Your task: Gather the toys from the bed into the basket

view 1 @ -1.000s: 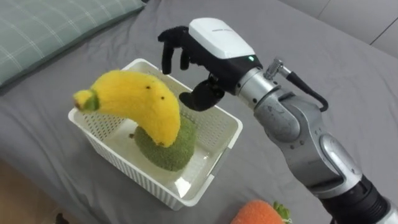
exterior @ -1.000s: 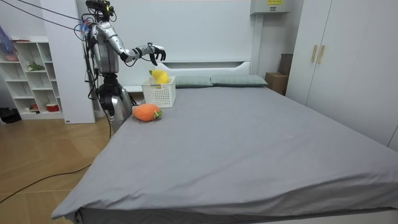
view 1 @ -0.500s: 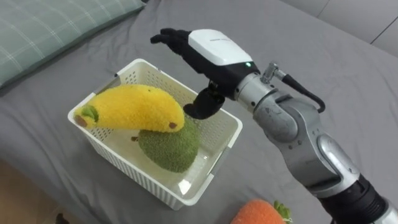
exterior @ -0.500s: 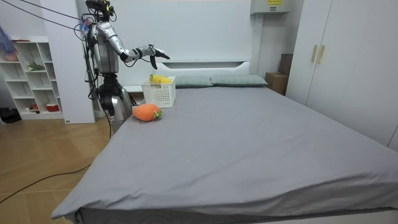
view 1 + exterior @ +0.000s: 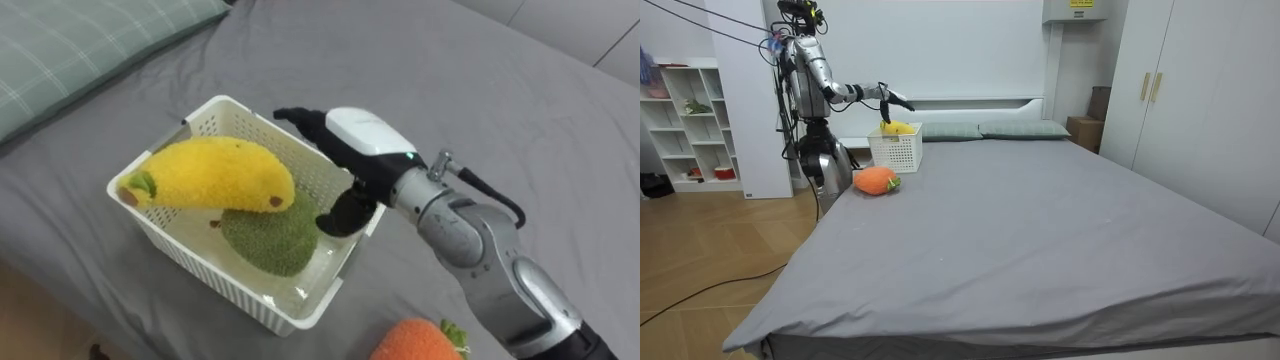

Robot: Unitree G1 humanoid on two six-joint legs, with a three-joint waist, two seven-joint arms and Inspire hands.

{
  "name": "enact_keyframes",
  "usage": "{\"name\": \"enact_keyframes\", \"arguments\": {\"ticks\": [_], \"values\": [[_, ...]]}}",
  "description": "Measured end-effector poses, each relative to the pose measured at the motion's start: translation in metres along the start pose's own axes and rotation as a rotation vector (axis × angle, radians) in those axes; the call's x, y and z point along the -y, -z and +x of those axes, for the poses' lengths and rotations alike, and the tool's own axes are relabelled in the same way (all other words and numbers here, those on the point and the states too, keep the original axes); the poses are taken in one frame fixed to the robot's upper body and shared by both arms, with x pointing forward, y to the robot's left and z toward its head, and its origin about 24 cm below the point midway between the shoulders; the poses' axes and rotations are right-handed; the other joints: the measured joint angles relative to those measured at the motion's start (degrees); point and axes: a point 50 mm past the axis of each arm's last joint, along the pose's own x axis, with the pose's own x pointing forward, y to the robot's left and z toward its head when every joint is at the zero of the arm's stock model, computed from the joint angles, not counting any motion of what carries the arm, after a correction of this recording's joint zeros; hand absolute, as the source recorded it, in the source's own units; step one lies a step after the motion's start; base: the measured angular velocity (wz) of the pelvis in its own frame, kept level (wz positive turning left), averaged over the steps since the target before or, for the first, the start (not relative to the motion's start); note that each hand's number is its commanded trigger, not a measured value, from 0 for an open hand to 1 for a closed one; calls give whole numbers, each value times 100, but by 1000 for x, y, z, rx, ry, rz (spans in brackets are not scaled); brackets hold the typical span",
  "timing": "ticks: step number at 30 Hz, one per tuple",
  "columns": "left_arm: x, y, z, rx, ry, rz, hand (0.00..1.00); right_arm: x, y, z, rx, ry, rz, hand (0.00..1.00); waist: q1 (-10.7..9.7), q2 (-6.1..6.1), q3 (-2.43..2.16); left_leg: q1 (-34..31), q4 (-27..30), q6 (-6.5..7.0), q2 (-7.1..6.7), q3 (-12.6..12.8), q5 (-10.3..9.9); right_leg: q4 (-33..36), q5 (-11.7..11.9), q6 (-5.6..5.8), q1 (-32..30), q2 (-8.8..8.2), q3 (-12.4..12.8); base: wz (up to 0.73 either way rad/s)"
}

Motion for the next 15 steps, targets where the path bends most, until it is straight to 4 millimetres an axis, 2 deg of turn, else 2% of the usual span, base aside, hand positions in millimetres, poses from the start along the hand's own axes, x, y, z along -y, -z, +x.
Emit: {"name": "enact_keyframes", "arguments": {"ticks": [3,7,9,14,15], "values": [[5,1,-2,-3,8,-10,0,-10,20,-12,-74,27,107,0,-1,92,-26,69,-17,1,1,35,0,5,-1,1,29,-2,48,-7],[6,2,-3,-16,-15,-34,0,-16,44,-26,-173,68,158,0,-37,133,-64,65,-22,1,8,91,-1,7,-2,3,0,3,99,-8],[7,9,-6,-41,-33,-55,0,-18,58,-38,-234,108,221,0,-161,190,-114,64,-25,1,5,98,-1,8,-2,3,13,1,104,0],[8,19,-9,-71,-53,-65,0,-27,76,-51,-321,181,312,0,-393,249,-132,159,-32,0,32,245,-2,19,-1,1,44,7,253,-14],[8,21,-10,-75,-57,-65,0,-31,79,-54,-336,184,330,0,-451,266,-122,192,-40,3,37,263,-9,21,-1,1,81,9,268,-9]]}}
